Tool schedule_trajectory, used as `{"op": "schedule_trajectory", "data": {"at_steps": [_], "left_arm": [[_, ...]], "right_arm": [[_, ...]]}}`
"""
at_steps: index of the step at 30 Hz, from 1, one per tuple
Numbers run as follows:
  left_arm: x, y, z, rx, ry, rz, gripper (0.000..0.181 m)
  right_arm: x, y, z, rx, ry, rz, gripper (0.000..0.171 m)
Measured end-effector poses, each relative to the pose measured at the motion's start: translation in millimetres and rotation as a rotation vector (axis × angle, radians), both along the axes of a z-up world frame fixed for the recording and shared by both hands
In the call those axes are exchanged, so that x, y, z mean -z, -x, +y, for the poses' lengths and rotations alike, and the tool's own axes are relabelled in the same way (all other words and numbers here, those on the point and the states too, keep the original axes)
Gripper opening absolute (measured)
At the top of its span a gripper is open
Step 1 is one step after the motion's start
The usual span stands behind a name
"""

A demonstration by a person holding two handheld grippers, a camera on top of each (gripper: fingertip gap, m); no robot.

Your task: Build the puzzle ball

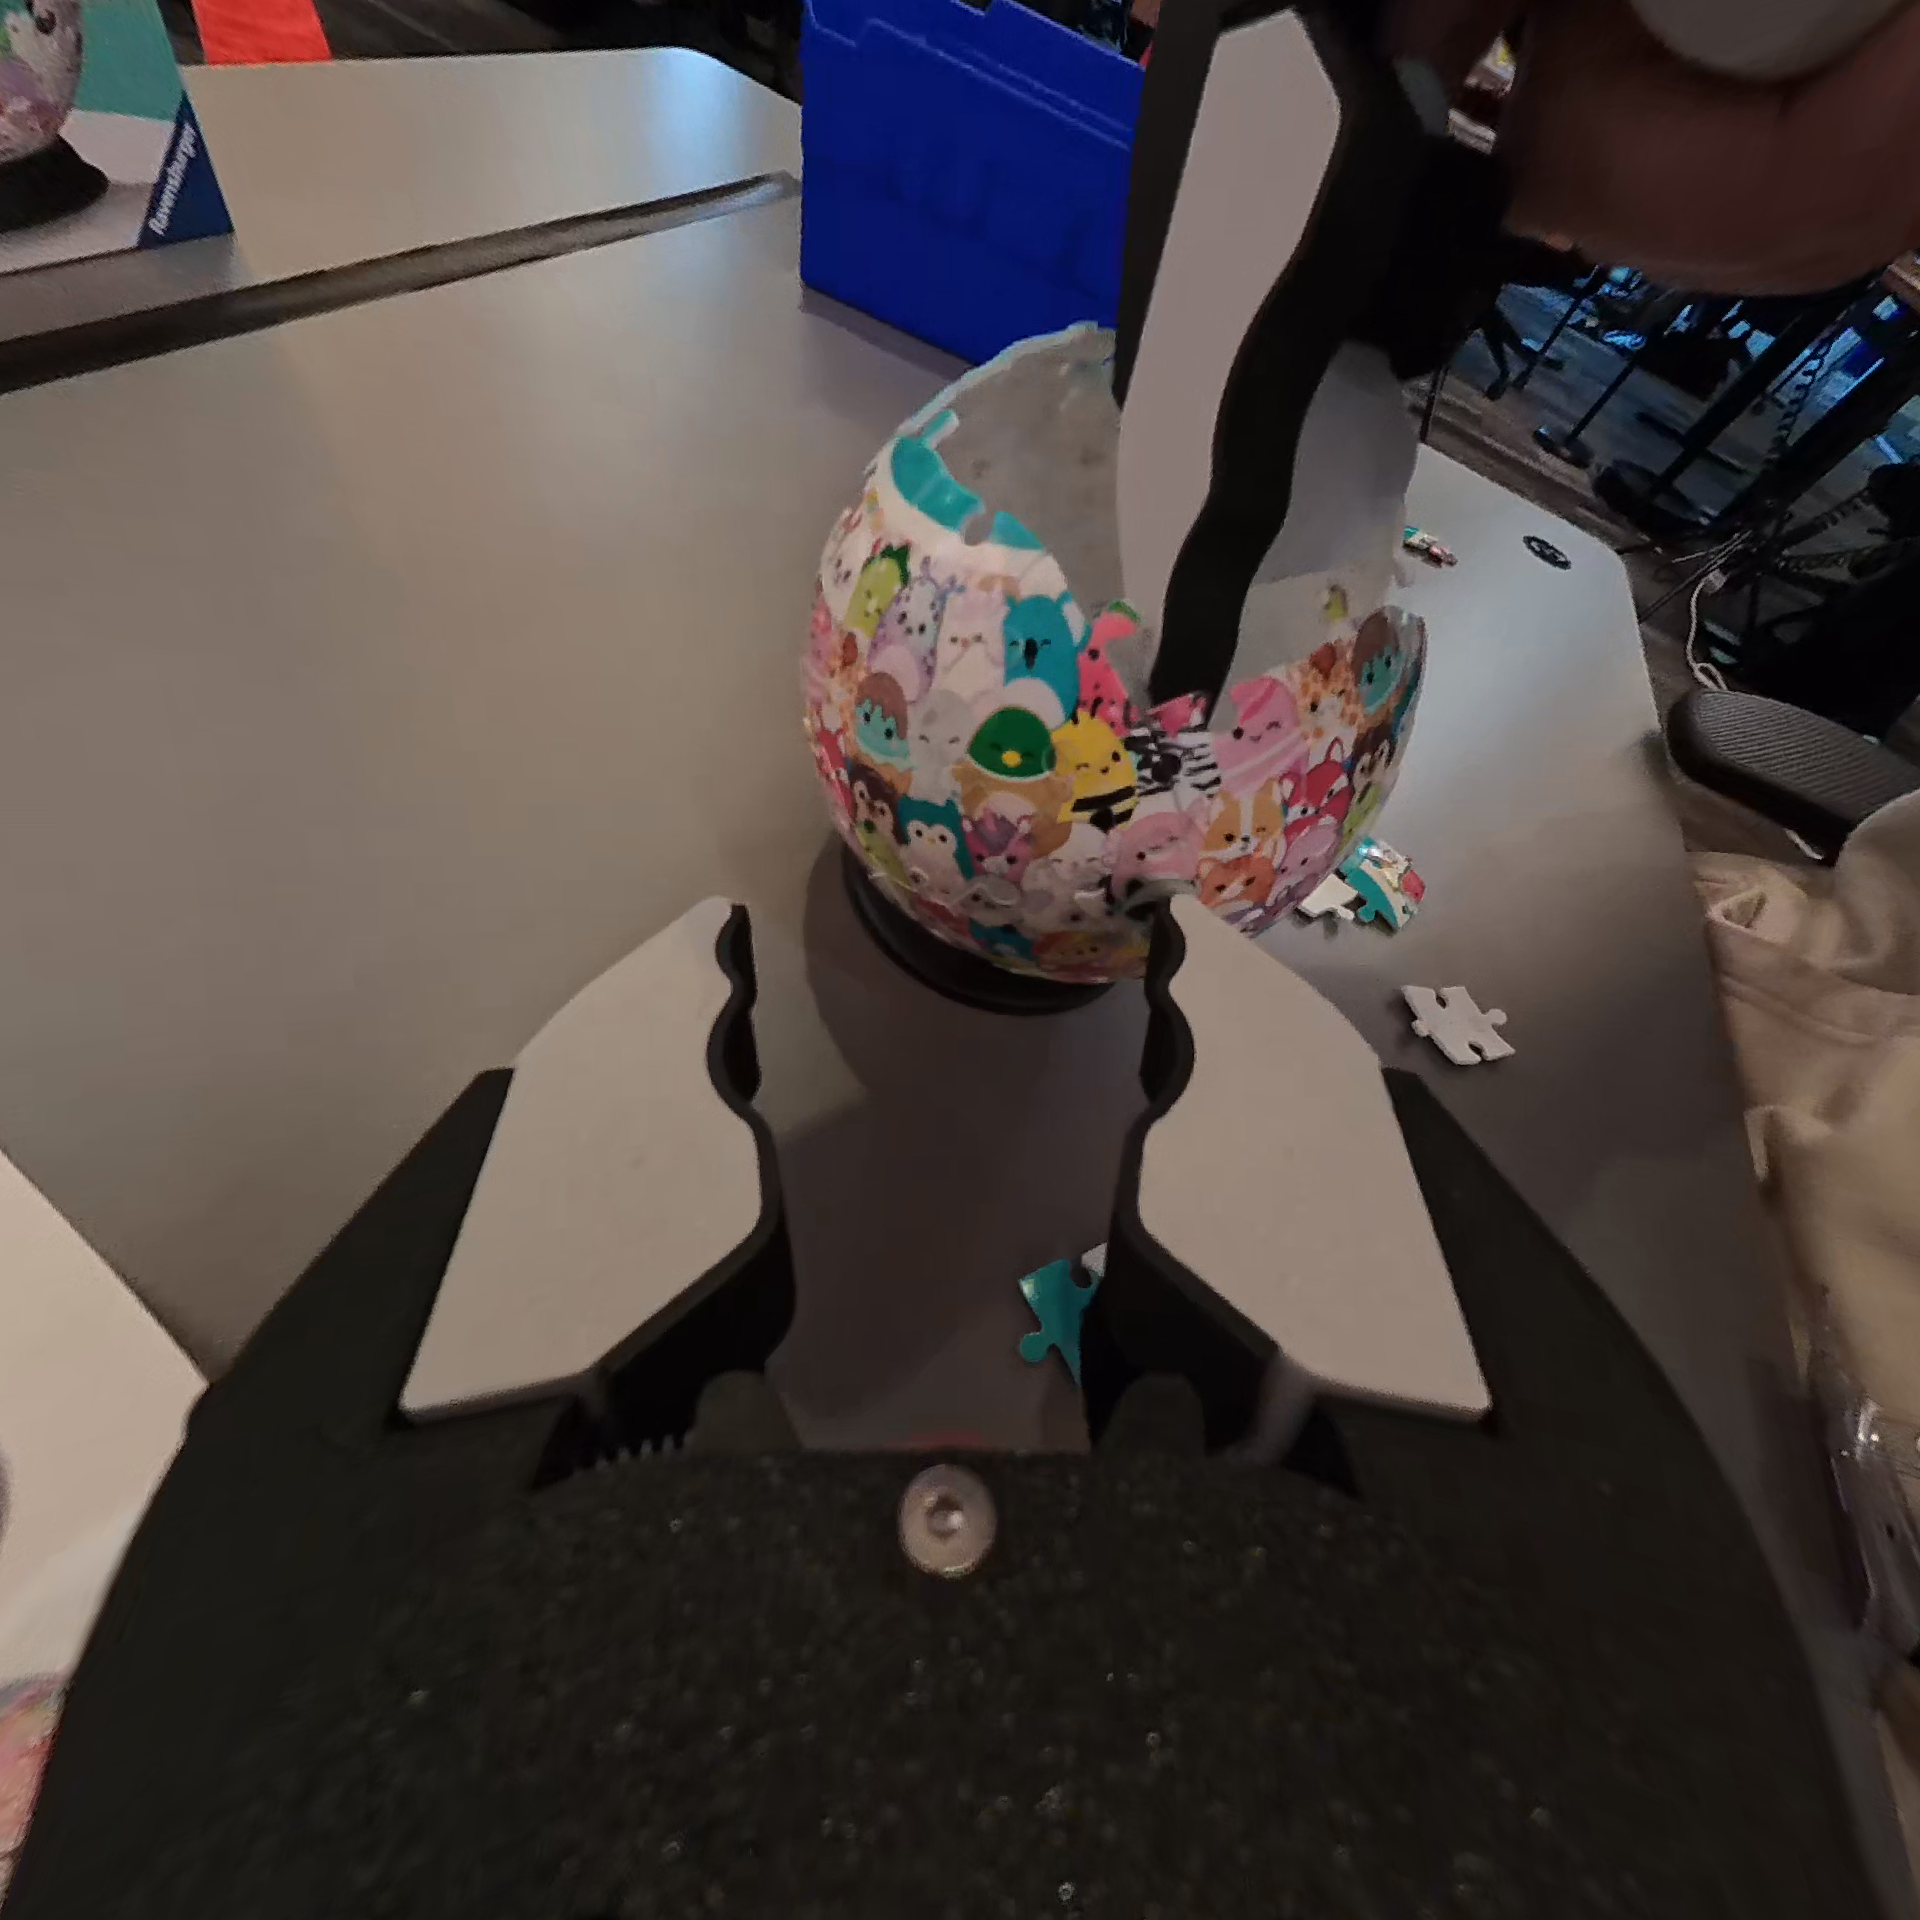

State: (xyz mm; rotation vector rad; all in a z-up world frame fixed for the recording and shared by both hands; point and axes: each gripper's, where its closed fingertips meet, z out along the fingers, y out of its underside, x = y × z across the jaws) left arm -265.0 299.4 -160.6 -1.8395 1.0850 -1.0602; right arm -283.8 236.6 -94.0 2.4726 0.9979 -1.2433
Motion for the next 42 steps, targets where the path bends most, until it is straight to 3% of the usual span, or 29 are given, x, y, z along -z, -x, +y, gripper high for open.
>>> {"op": "schedule_trajectory", "data": {"at_steps": [12,20,30,42], "left_arm": [[4,-4,-3,0.011,-0.006,0.033,0.075],[-1,-4,-2,-0.001,-0.015,0.01,0.074],[5,-10,-4,0.014,-0.029,0.05,0.078],[-7,-4,-4,0.003,-0.072,0.027,0.069]], "right_arm": [[1,5,-3,-0.026,0.084,-0.019,0.132],[3,-1,-5,-0.05,0.103,-0.049,0.124],[7,1,-13,-0.067,0.131,-0.061,0.13],[11,-4,-15,-0.1,0.099,-0.086,0.128]]}}
